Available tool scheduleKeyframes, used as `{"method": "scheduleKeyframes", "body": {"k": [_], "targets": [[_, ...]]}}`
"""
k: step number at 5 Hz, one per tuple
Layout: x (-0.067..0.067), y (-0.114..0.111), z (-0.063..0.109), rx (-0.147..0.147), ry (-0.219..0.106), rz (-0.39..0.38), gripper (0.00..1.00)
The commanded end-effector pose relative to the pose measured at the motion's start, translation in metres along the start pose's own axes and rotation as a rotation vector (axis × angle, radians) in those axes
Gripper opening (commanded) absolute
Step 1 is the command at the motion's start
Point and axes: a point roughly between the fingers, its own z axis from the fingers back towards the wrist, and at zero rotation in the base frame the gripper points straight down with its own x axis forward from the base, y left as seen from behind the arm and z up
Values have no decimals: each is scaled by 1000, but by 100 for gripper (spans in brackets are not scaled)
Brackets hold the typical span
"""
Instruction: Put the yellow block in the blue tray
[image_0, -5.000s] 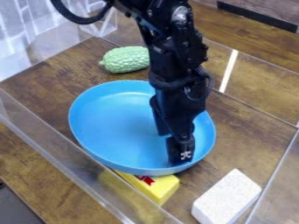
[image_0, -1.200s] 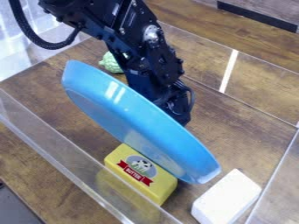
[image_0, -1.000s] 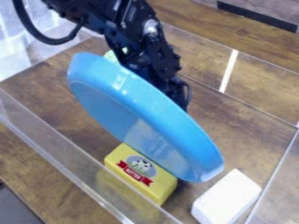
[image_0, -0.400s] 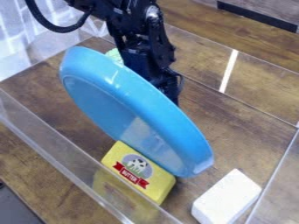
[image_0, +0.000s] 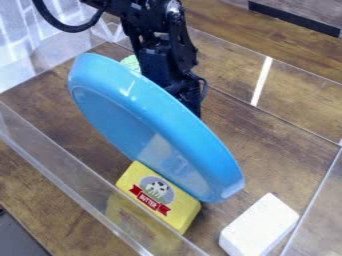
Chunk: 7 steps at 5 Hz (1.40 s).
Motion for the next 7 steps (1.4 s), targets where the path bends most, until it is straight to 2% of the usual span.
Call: {"method": "scheduleKeyframes", "body": {"k": [1,3,5,6,7], "targets": [[-7,-7,6,-42,49,-13,100],[-9,-6,-1,-55,58,-31,100],[-11,-5,0,-61,68,-62,100],[-6,-16,2,-64,62,-28,100],[-10,-11,6,-66,70,-62,100]]}}
